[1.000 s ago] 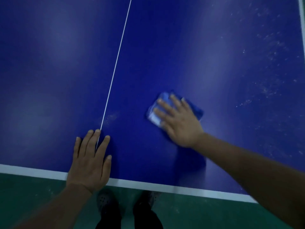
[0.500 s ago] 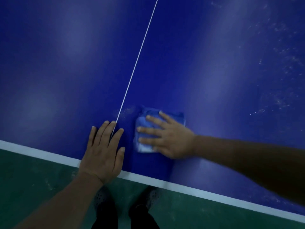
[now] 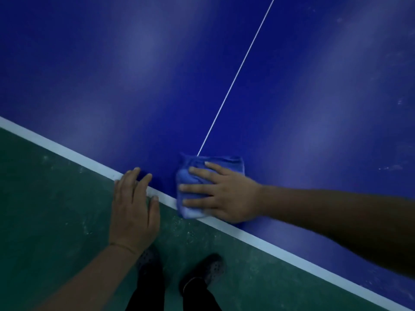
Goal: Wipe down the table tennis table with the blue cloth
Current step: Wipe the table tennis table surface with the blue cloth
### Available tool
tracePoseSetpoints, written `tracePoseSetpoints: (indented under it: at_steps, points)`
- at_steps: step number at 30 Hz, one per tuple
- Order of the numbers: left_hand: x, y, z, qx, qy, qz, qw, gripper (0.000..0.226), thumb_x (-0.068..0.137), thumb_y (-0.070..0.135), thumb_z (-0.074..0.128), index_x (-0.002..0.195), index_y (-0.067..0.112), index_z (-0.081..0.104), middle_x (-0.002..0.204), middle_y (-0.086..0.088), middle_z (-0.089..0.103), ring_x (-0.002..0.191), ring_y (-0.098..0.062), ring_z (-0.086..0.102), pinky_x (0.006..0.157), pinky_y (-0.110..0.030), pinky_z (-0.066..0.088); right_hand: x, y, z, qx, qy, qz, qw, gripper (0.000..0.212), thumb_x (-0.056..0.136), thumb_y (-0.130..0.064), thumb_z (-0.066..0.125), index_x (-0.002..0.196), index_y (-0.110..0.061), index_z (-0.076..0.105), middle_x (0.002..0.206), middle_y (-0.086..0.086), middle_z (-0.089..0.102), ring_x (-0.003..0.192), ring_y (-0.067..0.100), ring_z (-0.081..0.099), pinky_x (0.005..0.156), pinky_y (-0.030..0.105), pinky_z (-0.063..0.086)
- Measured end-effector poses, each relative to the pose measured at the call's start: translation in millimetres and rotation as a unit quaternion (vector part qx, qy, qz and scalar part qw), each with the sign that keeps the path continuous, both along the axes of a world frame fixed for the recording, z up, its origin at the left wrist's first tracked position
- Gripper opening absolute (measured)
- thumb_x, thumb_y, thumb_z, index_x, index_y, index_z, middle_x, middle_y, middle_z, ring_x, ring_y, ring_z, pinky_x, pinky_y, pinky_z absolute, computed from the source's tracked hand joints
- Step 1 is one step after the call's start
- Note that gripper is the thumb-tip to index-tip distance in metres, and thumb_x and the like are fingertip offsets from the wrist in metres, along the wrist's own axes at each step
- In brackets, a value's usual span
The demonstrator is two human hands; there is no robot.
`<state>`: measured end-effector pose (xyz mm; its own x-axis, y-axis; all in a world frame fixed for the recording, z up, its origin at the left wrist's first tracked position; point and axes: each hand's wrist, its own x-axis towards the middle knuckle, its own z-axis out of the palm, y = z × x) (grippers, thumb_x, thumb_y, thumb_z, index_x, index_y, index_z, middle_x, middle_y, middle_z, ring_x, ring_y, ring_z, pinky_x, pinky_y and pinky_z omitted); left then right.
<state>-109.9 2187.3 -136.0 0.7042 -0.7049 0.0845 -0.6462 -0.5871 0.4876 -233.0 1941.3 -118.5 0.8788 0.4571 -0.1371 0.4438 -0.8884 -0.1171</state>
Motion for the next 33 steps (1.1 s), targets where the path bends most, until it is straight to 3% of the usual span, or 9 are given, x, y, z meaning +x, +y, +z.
tracePoseSetpoints:
  at_steps: [2,6,8,12,15,18,22,30,33]
  points:
    - [-0.5,8.8,1.9,0.0,0.009,-0.002,1.0,0.049,0.097,0.025,0.04,0.134,-0.005,0.053,0.146,-0.023,0.041,0.135,-0.044,0.038,0.108,-0.066,0.035,5.7,-42.3,0.0,-0.037,-0.027,-0.006,0.999,0.048,0.104,-0.044,0.036,0.149,-0.028,0.043,0.159,0.004,0.037,0.147,0.044,0.026,0.115,0.063,0.024]
    - [-2.5,15.9,8.6,-0.012,0.024,0.012,1.0,0.049,0.097,0.026,0.039,0.135,-0.002,0.052,0.147,-0.022,0.04,0.137,-0.041,0.037,0.112,-0.06,0.035,81.0,-128.1,12.4,-0.019,-0.045,-0.408,0.912,0.059,0.104,-0.053,0.014,0.157,-0.03,0.028,0.166,0.004,0.021,0.15,0.045,0.015,0.114,0.066,0.021]
    - [-2.3,14.9,11.0,-0.024,0.028,0.023,0.999,0.048,0.096,0.025,0.041,0.135,-0.001,0.052,0.148,-0.021,0.039,0.138,-0.039,0.036,0.112,-0.057,0.036,110.9,-105.2,10.9,-0.005,-0.03,-0.473,0.88,0.056,0.105,-0.046,0.02,0.158,-0.031,0.022,0.168,0.001,0.014,0.152,0.042,0.008,0.117,0.062,0.016]
    - [0.3,15.6,12.3,-0.046,0.02,0.041,0.998,0.047,0.095,0.022,0.042,0.133,-0.002,0.053,0.146,-0.023,0.041,0.135,-0.04,0.038,0.11,-0.057,0.036,72.1,27.6,-2.6,-0.023,-0.057,-0.169,0.984,0.055,0.099,-0.041,0.033,0.151,-0.027,0.041,0.162,0.004,0.032,0.146,0.045,0.027,0.114,0.065,0.024]
    - [2.1,19.4,12.2,-0.049,0.017,0.033,0.998,0.047,0.095,0.022,0.042,0.132,-0.003,0.053,0.145,-0.024,0.041,0.134,-0.043,0.04,0.11,-0.057,0.036,3.2,30.3,0.6,0.01,-0.002,-0.013,1.0,0.049,0.105,-0.045,0.034,0.151,-0.031,0.042,0.162,-0.002,0.031,0.15,0.039,0.021,0.119,0.06,0.02]
    - [1.9,28.9,10.7,-0.036,0.028,0.028,0.999,0.048,0.094,0.021,0.042,0.133,-0.003,0.053,0.147,-0.022,0.039,0.138,-0.039,0.036,0.113,-0.054,0.035,27.7,-36.6,-0.9,-0.045,-0.03,-0.112,0.992,0.052,0.105,-0.048,0.025,0.15,-0.028,0.04,0.16,0.004,0.035,0.145,0.046,0.029,0.112,0.064,0.028]
    - [0.8,41.5,9.3,-0.021,0.028,0.03,0.999,0.048,0.092,0.02,0.043,0.134,-0.002,0.051,0.147,-0.022,0.039,0.138,-0.04,0.037,0.111,-0.058,0.038,129.0,-43.6,17.1,0.003,-0.017,-0.444,0.896,0.057,0.104,-0.049,0.014,0.159,-0.034,0.018,0.168,-0.002,0.008,0.153,0.039,0.003,0.119,0.06,0.012]
    - [18.0,62.0,8.1,-0.028,0.025,0.051,0.998,0.05,0.092,0.018,0.044,0.136,-0.003,0.05,0.149,-0.021,0.039,0.139,-0.038,0.037,0.12,-0.045,0.027,63.6,60.1,2.1,-0.001,0.019,0.019,1.0,0.053,0.106,-0.047,0.024,0.157,-0.032,0.03,0.166,-0.005,0.019,0.153,0.036,0.008,0.123,0.055,0.008]
    - [24.4,76.9,6.2,-0.009,0.021,0.048,0.999,0.052,0.093,0.021,0.04,0.138,-0.004,0.05,0.15,-0.02,0.042,0.142,-0.035,0.035,0.125,-0.035,0.013,66.9,14.5,-0.3,-0.028,-0.002,-0.036,0.999,0.052,0.105,-0.048,0.027,0.153,-0.031,0.036,0.164,-0.003,0.026,0.152,0.037,0.015,0.12,0.056,0.014]
